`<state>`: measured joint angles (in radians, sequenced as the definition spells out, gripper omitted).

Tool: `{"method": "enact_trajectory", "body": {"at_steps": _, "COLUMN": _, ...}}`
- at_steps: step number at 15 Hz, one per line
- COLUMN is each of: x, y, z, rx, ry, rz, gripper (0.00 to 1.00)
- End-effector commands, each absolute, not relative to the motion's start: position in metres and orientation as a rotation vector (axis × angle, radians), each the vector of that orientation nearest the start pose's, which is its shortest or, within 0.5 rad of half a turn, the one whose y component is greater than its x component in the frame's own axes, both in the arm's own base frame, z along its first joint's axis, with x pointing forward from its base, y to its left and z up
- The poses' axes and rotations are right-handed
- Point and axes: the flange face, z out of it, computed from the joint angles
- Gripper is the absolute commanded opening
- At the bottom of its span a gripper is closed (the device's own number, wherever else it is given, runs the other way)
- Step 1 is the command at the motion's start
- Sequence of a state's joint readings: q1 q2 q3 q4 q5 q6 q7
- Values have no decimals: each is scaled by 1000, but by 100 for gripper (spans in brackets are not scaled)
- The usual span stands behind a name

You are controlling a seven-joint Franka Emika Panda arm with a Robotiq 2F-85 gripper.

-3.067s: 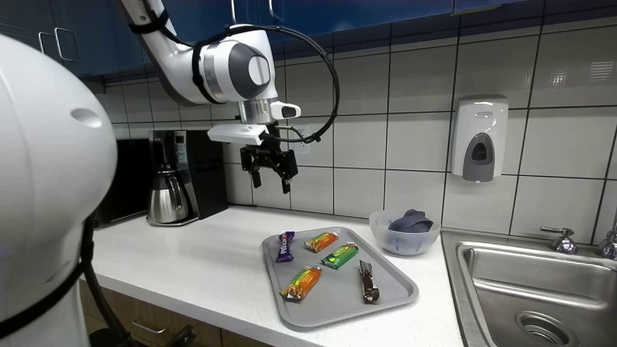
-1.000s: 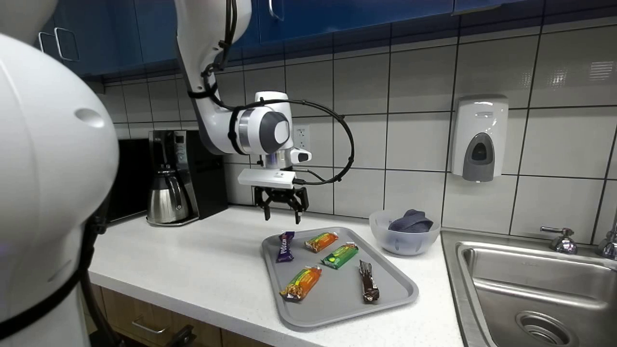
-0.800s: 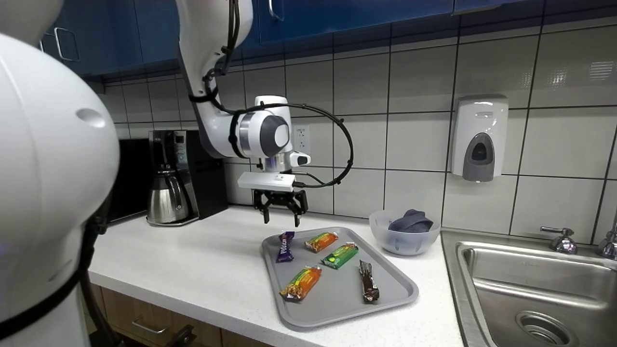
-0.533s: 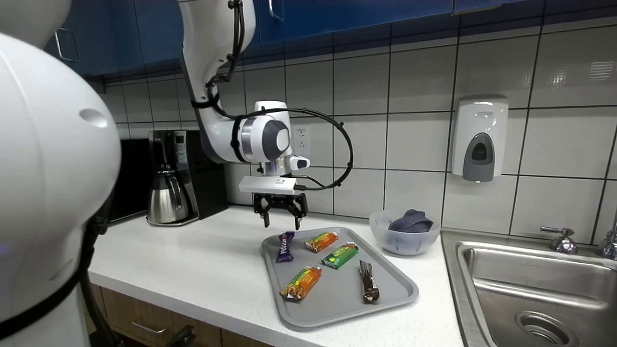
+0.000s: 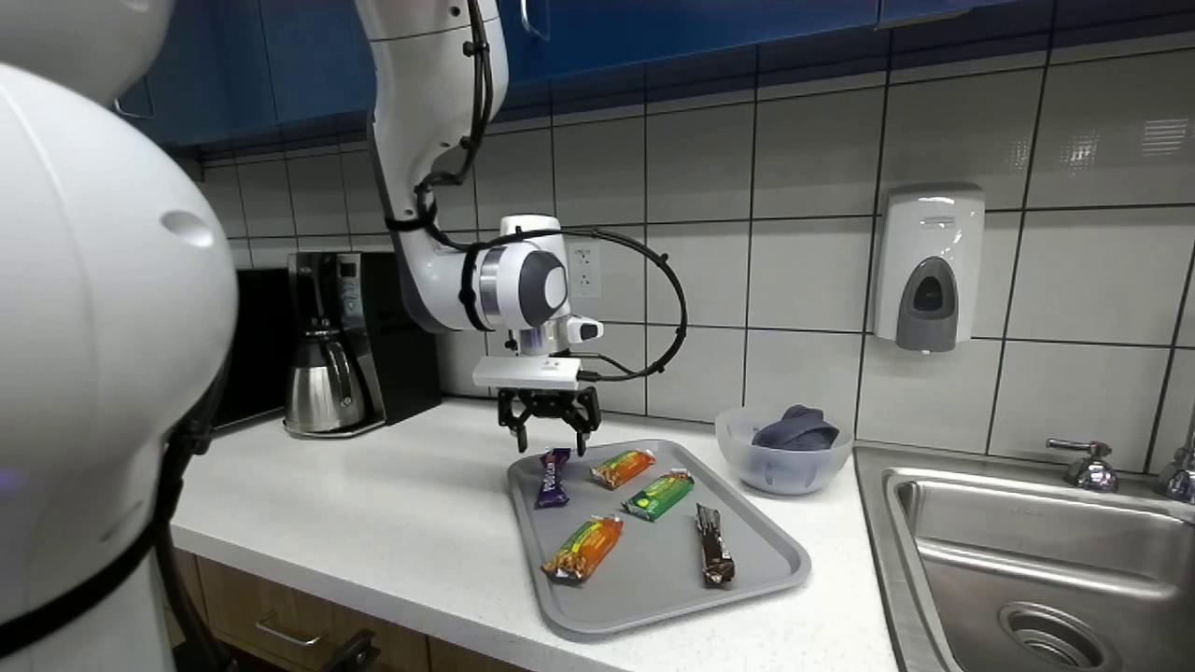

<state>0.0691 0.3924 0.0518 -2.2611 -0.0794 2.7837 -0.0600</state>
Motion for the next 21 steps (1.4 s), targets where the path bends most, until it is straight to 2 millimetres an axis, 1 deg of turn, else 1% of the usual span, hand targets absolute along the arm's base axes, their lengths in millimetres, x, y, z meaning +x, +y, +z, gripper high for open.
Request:
{"method": "enact_trajectory", "body": {"at_steps": 1, "x": 556, "y": 74, "z": 192, "rx": -3128, "ry": -415, "rz": -215, "gripper": 100}}
{"method": "enact_trajectory", "body": {"at_steps": 11, "x": 560, "y": 79, "z": 173, "rx": -3139, "ry": -435, "rz": -171, "gripper": 100}}
{"method": "enact_trajectory", "body": {"at_steps": 17, "x": 562, "y": 78, "z": 167, "rx": -3146, "ry": -430, "rz": -161, "gripper": 100}}
{"method": "enact_trajectory", "body": {"at_steps": 18, "x": 562, "y": 78, "z": 167, "rx": -3145, "ry": -433, "rz": -164, "gripper": 75}}
{"method": "enact_trajectory", "body": {"at_steps": 19, "x": 563, "y": 78, "z": 167, "rx": -3144, "ry": -423, "rz": -161, "gripper": 72}}
{"method": "enact_trajectory", "body": {"at_steps": 20, "x": 563, "y": 78, "z": 167, "rx": -3143, "ry": -424, "rz": -164, "gripper": 66}}
{"method": "enact_trajectory", "body": {"at_steps": 21, "x": 564, "y": 78, "z": 167, "rx": -3143, "ry": -424, "rz": -164, "gripper": 56}}
